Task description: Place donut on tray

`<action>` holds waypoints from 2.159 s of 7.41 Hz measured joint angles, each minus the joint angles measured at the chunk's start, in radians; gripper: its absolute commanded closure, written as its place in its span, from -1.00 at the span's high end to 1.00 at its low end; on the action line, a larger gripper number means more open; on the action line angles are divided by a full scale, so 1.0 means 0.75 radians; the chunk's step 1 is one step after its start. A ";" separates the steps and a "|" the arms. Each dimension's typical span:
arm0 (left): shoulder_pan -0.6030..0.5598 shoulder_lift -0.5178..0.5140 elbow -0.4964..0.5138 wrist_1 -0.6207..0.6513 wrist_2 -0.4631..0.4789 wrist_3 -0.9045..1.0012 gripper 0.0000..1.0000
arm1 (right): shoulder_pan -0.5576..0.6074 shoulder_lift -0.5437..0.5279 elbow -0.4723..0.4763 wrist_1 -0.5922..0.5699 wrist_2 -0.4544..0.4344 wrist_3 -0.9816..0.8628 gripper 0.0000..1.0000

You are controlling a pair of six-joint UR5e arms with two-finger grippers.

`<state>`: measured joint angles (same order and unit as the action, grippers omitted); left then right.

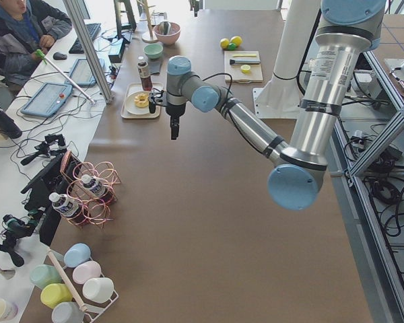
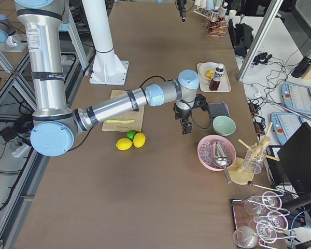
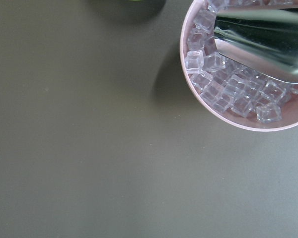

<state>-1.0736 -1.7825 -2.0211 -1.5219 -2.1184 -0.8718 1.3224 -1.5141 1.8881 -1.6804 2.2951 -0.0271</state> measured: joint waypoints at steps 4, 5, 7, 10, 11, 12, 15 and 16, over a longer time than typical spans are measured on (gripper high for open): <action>-0.426 0.443 -0.055 0.041 -0.062 1.097 0.95 | 0.099 -0.068 -0.008 0.003 -0.014 -0.057 1.00; -0.523 0.514 -0.035 0.039 -0.063 1.291 0.95 | 0.125 -0.090 -0.007 0.004 -0.016 -0.058 1.00; -0.636 0.609 0.001 0.015 -0.062 1.447 0.95 | 0.178 -0.154 -0.004 0.011 -0.019 -0.057 1.00; -0.658 0.741 0.031 -0.193 -0.061 1.474 0.95 | 0.216 -0.211 0.011 0.013 -0.034 -0.045 1.00; -0.660 0.750 0.032 -0.213 -0.061 1.475 0.95 | 0.219 -0.210 0.017 0.014 -0.050 -0.045 1.00; -0.660 0.753 0.032 -0.220 -0.062 1.475 0.95 | 0.219 -0.209 0.023 0.015 -0.083 -0.045 1.00; -0.661 0.753 0.034 -0.225 -0.062 1.473 0.95 | 0.218 -0.210 0.042 0.016 -0.114 -0.052 1.00; -0.661 0.753 0.033 -0.225 -0.062 1.472 0.95 | 0.218 -0.214 0.043 0.016 -0.113 -0.053 1.00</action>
<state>-1.5692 -1.2180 -1.9962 -1.6903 -2.1651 0.2325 1.4858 -1.6749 1.9206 -1.6682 2.2103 -0.0665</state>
